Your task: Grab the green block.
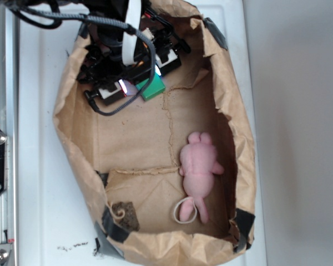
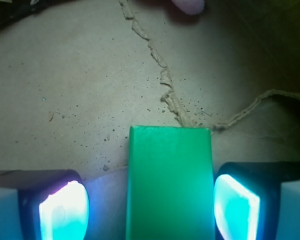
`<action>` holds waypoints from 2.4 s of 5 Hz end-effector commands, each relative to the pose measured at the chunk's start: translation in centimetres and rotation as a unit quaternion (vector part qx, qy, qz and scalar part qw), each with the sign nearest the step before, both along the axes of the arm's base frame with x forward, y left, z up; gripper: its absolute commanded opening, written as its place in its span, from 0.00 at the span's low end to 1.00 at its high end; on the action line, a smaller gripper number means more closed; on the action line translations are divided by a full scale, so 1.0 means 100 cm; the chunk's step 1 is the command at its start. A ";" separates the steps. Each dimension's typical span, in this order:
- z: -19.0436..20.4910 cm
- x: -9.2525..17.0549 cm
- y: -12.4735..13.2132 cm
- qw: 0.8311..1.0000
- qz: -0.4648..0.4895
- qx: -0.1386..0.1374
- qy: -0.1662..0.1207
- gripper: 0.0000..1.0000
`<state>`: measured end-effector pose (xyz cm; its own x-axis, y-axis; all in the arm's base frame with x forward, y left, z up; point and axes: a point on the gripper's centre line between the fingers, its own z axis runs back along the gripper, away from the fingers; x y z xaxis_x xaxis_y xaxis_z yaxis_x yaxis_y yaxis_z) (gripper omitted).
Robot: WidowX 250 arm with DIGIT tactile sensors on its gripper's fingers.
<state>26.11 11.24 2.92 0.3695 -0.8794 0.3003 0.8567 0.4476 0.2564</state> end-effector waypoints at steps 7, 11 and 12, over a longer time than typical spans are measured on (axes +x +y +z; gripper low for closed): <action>0.015 0.004 0.002 0.996 0.001 0.054 -0.064 0.00; 0.107 0.025 -0.041 0.989 0.143 0.028 -0.035 0.00; 0.117 0.035 -0.043 0.983 0.176 0.047 -0.029 0.00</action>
